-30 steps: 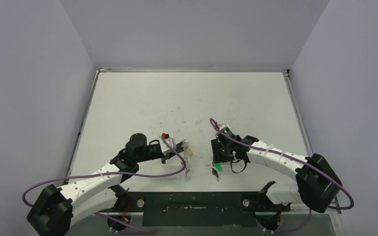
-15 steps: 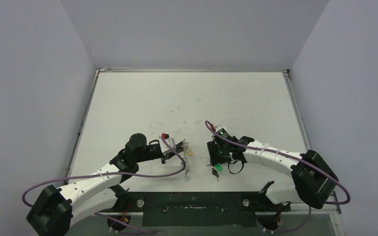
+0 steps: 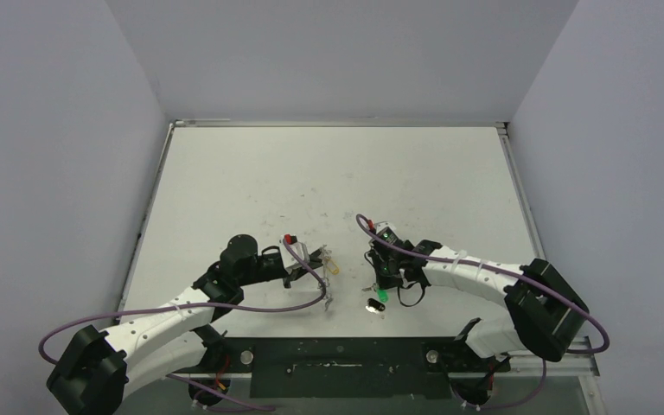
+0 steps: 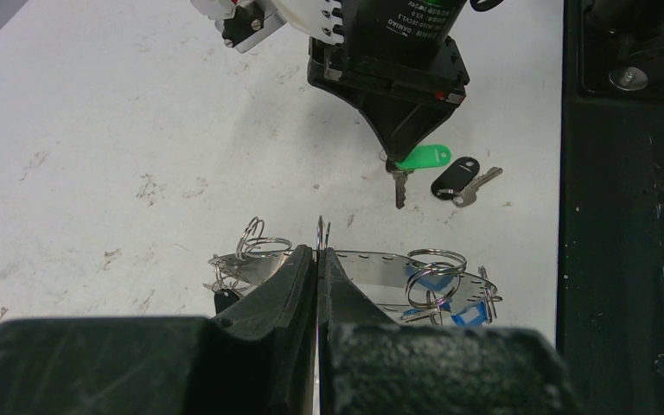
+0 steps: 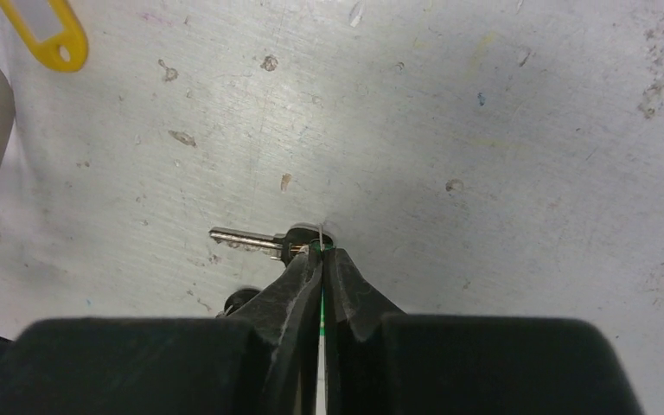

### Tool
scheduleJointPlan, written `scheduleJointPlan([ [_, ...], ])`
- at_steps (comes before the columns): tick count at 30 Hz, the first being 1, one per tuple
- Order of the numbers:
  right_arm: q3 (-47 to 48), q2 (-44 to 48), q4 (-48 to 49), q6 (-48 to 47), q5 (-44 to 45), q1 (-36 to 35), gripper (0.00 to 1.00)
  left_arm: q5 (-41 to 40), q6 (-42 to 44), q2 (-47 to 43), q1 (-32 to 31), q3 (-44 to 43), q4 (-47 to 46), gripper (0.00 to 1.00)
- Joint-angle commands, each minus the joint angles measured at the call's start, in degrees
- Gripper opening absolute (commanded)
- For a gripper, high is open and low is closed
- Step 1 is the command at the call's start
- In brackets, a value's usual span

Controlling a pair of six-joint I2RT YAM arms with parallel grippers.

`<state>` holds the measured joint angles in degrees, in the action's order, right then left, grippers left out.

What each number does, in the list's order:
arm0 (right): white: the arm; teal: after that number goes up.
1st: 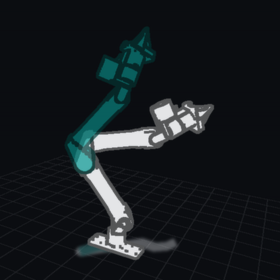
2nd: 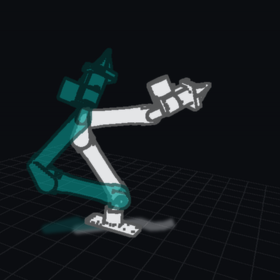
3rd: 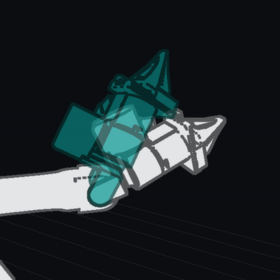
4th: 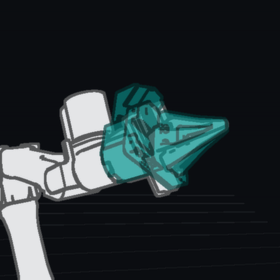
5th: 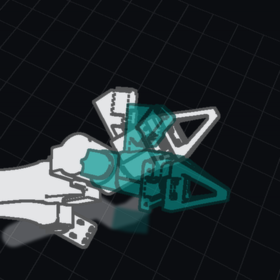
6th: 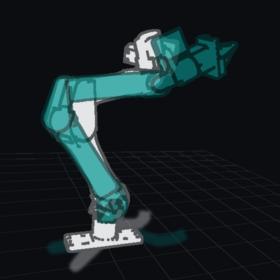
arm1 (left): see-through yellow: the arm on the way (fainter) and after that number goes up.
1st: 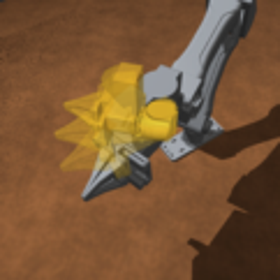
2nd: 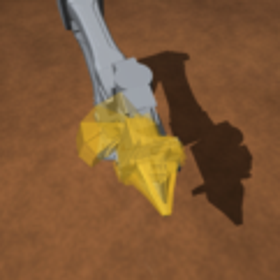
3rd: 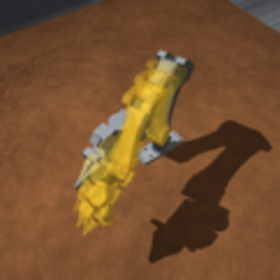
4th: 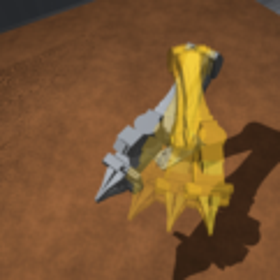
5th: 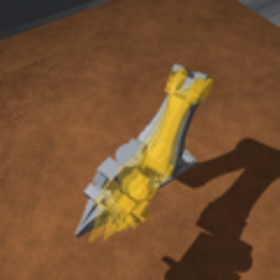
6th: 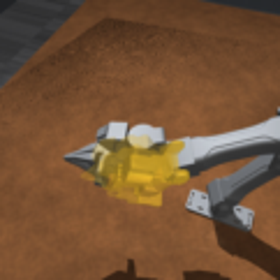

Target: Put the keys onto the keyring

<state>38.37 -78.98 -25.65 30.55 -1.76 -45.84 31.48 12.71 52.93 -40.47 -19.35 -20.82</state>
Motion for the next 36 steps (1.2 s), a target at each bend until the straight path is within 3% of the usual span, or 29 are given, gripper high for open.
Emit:
scheduleJointPlan([
  [1, 1.6, 2.5, 0.9, -0.6, 3.3, -0.4, 0.00, -0.6, 0.2, -0.8, -0.3, -1.4, 0.0, 0.00],
  [15, 4.1, 12.4, -2.6, -7.1, 4.1, -0.2, 0.00, -1.7, -1.1, 0.2, -0.2, -3.0, 1.0, 0.00],
  [36, 15.5, 7.7, 3.3, -13.6, -17.7, -1.6, 0.00, -0.8, -2.8, 2.1, -0.3, -4.8, 0.5, 0.00],
])
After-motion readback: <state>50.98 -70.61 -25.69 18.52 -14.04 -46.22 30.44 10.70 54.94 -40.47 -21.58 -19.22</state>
